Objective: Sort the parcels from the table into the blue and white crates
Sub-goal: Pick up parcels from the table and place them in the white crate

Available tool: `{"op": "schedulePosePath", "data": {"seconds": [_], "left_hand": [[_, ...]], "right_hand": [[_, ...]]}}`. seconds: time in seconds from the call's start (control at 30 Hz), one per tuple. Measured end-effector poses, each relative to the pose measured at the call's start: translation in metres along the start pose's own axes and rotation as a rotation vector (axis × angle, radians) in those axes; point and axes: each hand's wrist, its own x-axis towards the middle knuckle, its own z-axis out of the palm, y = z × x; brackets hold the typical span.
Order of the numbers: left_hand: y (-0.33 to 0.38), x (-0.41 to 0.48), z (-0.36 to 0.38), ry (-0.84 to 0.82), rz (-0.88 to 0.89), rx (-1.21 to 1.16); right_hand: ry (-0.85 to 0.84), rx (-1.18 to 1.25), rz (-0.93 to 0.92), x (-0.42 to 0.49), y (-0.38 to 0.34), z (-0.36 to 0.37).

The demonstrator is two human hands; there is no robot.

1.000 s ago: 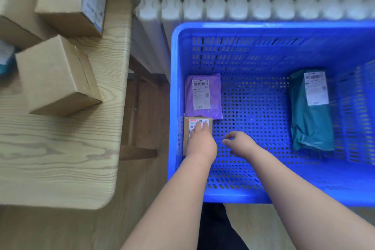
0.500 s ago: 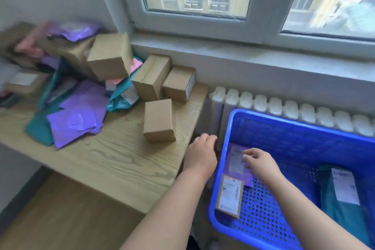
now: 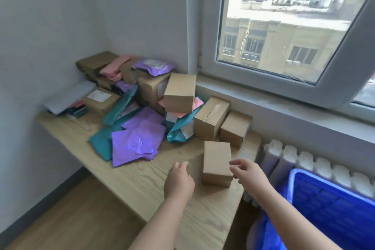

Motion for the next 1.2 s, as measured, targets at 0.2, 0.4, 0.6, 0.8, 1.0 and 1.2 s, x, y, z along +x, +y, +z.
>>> {"op": "schedulePosePath", "data": {"seconds": [0.2, 0.4, 0.6, 0.8, 1.0, 1.2], "left_hand": [[-0.063, 0.075, -0.079, -0.074, 0.088, 0.012], [-0.087, 0.141, -0.135, -0.123, 0.167, -0.069], [-0.067, 0.209, -0.165, -0.139, 0.145, -0.265], [-0.021, 0.264, -0.183, -0.206, 0.115, -0.505], [0.006, 0.296, -0.172, -0.335, 0.05, -0.561], [0.014, 0.308, -0.157, -0.385, 0.019, -0.63]], "right_hand": [[0.017, 0.039, -0.004, 0.033, -0.091, 0.088], [0.044, 0.039, 0.008, 0.052, -0.157, 0.145], [0.124, 0.004, -0.002, 0.08, -0.195, 0.143], [0.215, 0.029, -0.003, 0.141, -0.226, 0.117], [0.223, 0.056, 0.063, 0.197, -0.232, 0.105], [0.114, 0.135, 0.131, 0.224, -0.229, 0.107]]}}
